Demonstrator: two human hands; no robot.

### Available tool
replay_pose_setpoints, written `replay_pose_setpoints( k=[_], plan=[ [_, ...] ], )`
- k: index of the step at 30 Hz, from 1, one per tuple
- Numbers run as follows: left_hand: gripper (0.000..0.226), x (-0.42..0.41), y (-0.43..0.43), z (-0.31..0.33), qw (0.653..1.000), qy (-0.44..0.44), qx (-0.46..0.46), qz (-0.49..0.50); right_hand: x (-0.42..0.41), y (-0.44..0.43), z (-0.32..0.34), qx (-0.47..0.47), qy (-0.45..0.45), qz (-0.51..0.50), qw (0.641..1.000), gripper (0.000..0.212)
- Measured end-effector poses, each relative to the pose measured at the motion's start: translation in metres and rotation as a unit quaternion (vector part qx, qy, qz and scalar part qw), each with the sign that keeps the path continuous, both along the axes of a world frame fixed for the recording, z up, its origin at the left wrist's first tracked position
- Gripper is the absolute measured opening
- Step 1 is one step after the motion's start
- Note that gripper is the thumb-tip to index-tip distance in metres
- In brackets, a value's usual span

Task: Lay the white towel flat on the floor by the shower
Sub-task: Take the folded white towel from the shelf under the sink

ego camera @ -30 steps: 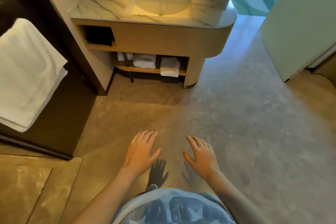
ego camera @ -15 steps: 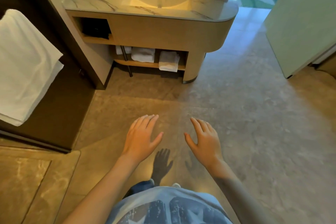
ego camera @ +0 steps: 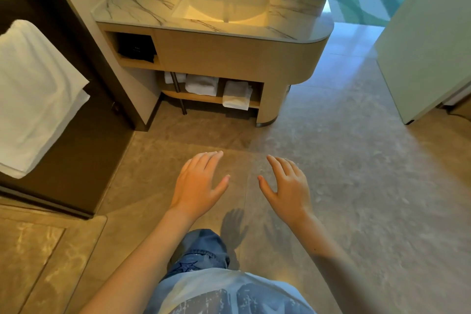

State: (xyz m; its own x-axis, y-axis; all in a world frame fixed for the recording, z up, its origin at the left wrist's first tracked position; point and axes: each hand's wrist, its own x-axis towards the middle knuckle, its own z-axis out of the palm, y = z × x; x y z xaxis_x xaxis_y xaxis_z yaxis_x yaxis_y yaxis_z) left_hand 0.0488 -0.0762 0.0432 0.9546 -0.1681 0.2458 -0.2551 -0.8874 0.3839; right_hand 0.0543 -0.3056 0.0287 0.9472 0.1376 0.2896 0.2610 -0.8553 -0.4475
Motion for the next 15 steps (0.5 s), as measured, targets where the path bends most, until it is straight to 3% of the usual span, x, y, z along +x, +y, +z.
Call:
replay_pose_setpoints(
  k=[9, 15],
  plan=[
    [0.055, 0.081, 0.012, 0.009, 1.0, -0.016, -0.007, 0.006, 0.085, 0.014, 0.001, -0.006, 0.005, -0.003, 1.0, 0.054],
    [0.055, 0.181, 0.038, -0.007, 1.0, 0.0, 0.002, 0.0, 0.185, 0.041, -0.022, -0.024, 0.018, -0.017, 0.999, 0.057]
  ],
)
